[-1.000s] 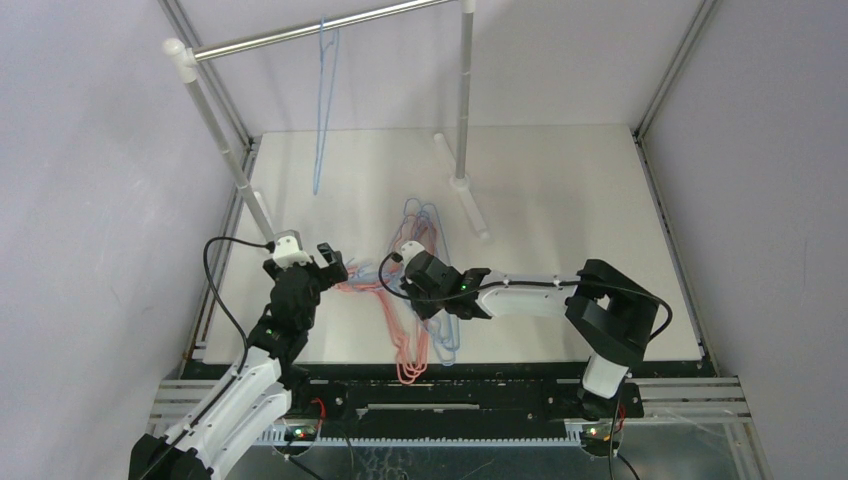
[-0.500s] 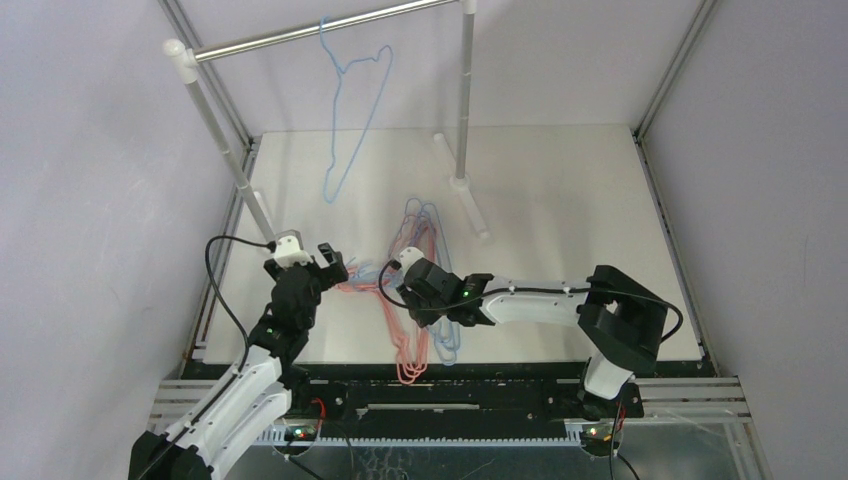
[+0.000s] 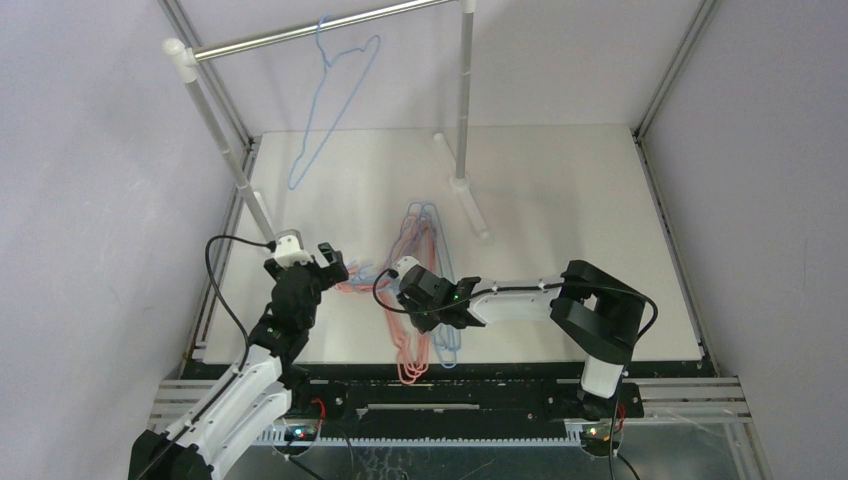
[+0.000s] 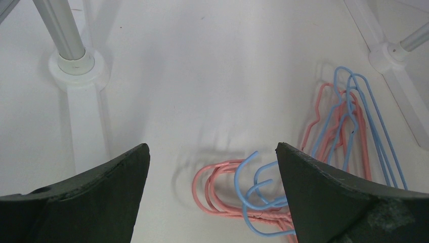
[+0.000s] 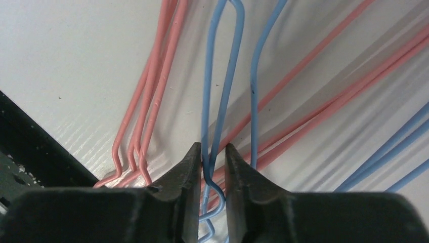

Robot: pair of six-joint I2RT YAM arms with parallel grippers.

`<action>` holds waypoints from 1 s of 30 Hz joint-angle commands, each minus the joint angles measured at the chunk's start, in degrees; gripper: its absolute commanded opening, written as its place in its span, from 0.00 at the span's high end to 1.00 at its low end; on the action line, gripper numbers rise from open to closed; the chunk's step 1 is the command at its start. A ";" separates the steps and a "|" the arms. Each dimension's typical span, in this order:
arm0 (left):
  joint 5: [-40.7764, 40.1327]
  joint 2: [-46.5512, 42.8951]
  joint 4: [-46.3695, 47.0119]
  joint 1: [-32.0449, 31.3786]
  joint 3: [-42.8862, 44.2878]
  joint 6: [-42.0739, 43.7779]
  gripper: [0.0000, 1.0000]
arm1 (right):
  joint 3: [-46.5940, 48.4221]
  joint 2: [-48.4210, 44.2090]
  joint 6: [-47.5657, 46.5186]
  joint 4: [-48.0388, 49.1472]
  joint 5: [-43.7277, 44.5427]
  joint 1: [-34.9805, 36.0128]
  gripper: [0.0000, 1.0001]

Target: Organize the hangers

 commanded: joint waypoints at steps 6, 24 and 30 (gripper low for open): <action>0.16 -0.24 2.55 -0.17 -0.35 -0.13 0.01 | 1.08 -6.71 -1.92 -0.16 -2.42 0.31 0.83; 0.17 -1.30 2.00 -0.18 -0.44 -0.10 0.00 | 1.06 -11.46 -1.75 -2.76 0.90 0.60 1.00; 0.16 -1.05 2.00 -0.19 -0.36 -0.03 0.01 | 0.80 -17.20 -1.91 -3.61 0.77 -1.32 1.00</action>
